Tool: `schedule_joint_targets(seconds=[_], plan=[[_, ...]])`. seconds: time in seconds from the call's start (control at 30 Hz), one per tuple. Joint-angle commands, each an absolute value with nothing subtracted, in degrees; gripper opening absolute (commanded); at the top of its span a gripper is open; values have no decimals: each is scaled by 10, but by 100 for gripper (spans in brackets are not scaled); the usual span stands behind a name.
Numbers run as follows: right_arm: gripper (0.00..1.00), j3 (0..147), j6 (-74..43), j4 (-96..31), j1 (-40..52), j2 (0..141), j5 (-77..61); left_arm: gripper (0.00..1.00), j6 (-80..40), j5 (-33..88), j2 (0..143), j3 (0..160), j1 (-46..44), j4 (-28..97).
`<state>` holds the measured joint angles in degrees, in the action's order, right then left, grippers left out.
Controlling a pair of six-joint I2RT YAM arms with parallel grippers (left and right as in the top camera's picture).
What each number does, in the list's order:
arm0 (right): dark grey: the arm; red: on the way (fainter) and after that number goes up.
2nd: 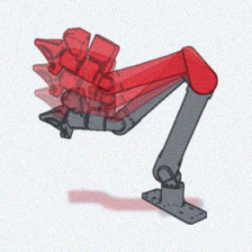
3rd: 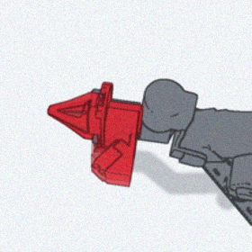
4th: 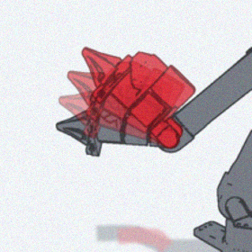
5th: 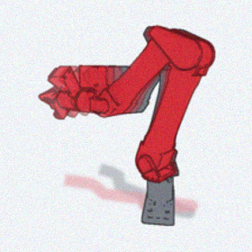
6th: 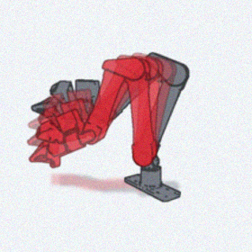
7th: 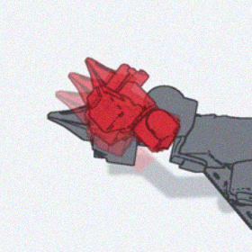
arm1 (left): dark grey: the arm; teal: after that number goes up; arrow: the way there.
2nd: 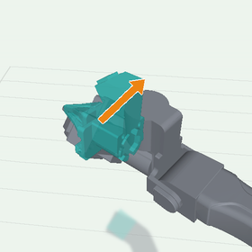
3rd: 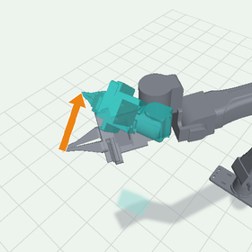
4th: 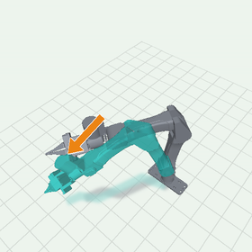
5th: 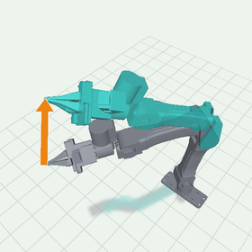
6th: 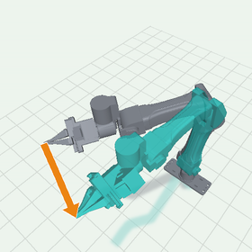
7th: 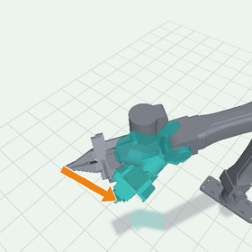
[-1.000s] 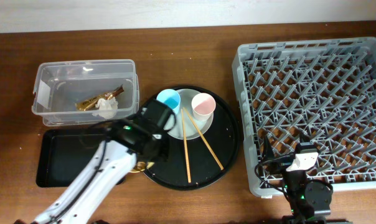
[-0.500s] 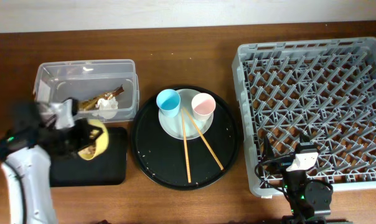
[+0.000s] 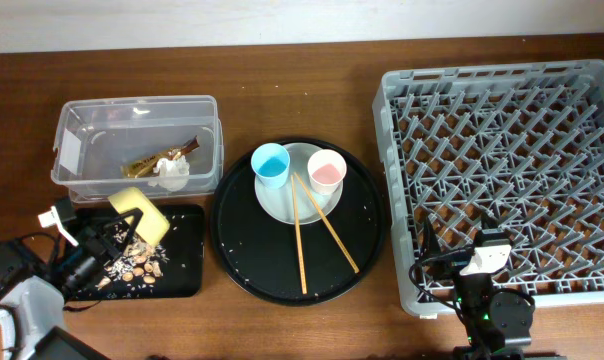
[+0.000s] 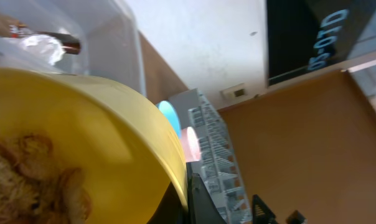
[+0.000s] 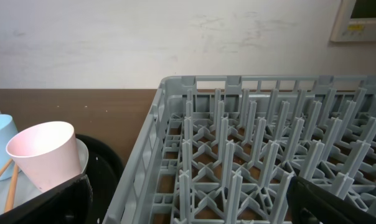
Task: Sort waste into correct bins and load items into the dishwasher rack
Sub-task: 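Tip the yellow bowl over the black tray to empty rice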
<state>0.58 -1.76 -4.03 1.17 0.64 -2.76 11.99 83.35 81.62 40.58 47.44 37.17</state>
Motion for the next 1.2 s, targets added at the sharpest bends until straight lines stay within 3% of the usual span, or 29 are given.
schedule_joint_targets(seconds=[0.0, 0.23, 0.8, 0.97, 1.1, 1.13, 1.17], plan=[[99, 3, -24, -43, 15, 4, -23, 0, 135, 899, 835, 404, 479, 367], [98, 3, -24, -43, 15, 4, -23, 0, 110, 902, 837, 404, 535, 375], [98, 3, -24, -43, 15, 4, -23, 0, 17, 902, 837, 404, 538, 371], [98, 3, -25, -43, 15, 4, -30, 6, -13, 902, 837, 410, 538, 377], [98, 38, -87, -25, 15, 4, -53, 6, -13, 900, 837, 424, 538, 377], [98, 79, -87, -60, 15, 4, -53, 10, -13, 897, 837, 425, 538, 377], [98, 114, -87, -89, 15, 6, -53, 29, -13, 886, 837, 425, 538, 377]])
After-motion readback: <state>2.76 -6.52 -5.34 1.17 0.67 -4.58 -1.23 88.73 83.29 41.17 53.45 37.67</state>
